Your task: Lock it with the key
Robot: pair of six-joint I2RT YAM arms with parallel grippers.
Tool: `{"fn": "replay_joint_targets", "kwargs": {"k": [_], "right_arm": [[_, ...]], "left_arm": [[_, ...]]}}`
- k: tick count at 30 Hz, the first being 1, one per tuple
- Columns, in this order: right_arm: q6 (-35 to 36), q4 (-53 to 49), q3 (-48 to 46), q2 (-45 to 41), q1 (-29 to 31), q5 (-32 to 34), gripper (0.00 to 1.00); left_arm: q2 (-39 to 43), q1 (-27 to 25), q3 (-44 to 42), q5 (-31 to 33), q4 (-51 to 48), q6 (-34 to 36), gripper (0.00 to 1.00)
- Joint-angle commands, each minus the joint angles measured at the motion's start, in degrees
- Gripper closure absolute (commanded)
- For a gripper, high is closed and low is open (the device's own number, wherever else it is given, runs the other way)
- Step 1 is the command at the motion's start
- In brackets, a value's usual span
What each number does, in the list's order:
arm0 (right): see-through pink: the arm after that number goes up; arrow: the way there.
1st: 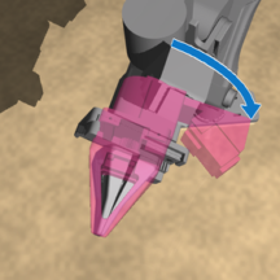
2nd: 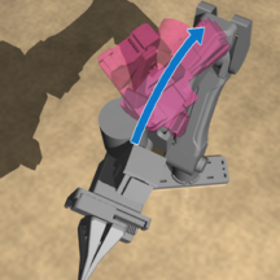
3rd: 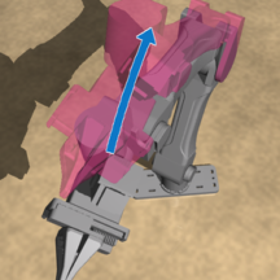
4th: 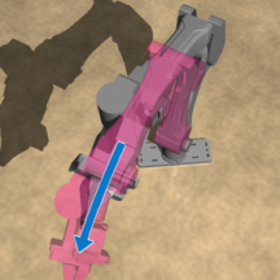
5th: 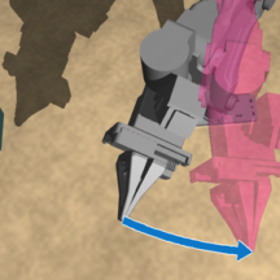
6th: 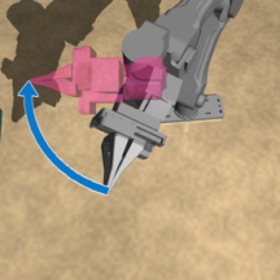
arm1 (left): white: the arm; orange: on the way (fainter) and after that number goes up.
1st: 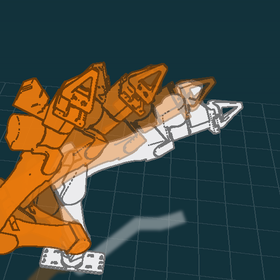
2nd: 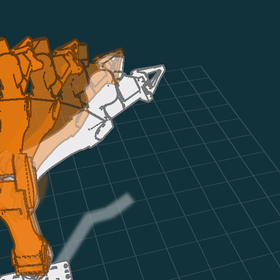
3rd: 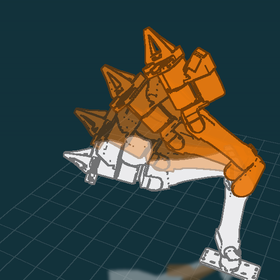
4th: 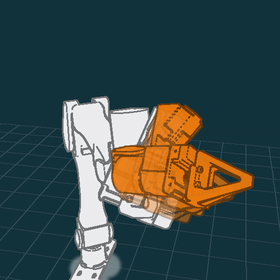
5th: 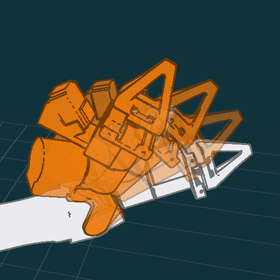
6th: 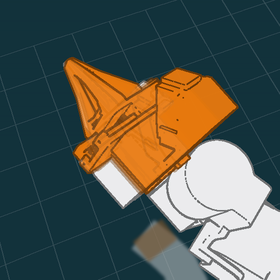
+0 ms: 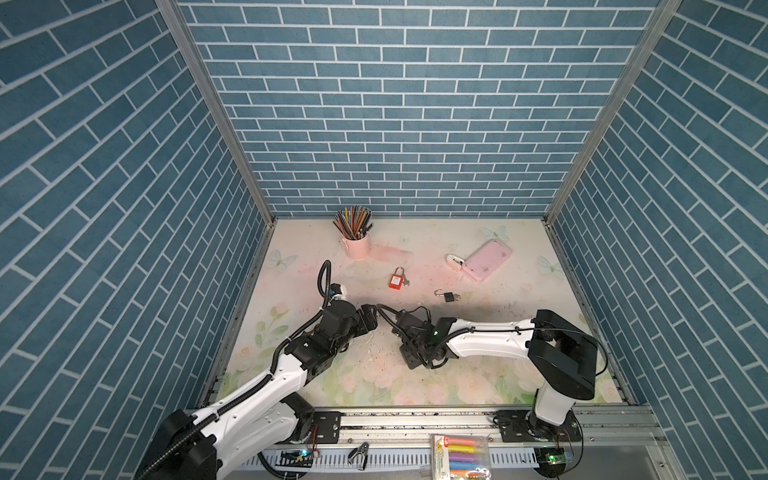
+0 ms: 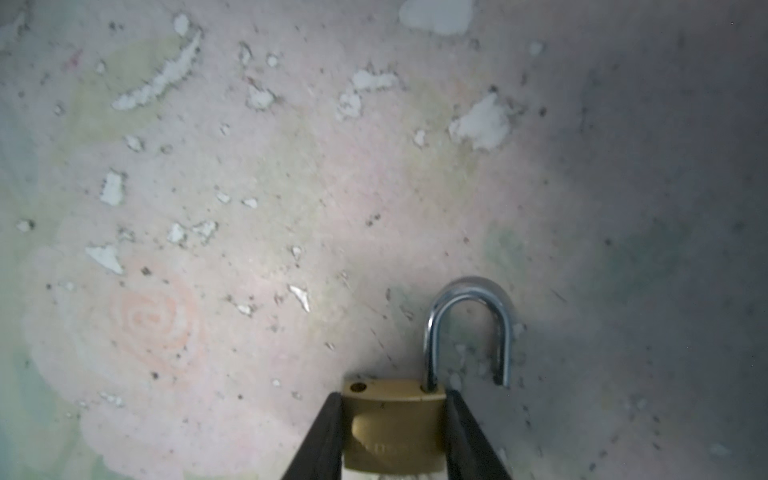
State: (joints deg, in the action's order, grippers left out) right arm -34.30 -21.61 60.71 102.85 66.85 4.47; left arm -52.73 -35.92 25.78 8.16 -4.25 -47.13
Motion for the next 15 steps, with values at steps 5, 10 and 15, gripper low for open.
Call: {"fn": "replay_joint_targets", "kwargs": {"k": [5,10,15], "right_arm": [[-0.7,-0.5,2.2,2.0,-0.9,0.9,0.57],[2.0,7.9,-4.2,-7.6,-0.9,0.5,0.42],[2.5,14.8,-12.6,-18.2,-1.6,2.6,0.37]], "left_arm": [[2.1,0.0,1.3,3.0,-4.9,-1.3,0.12],[3.8,-0.5,1.6,3.3,-6.1,-3.8,0.15],[2.1,-7.0,5.4,8.9,-11.1,-8.1,0.18]]}}
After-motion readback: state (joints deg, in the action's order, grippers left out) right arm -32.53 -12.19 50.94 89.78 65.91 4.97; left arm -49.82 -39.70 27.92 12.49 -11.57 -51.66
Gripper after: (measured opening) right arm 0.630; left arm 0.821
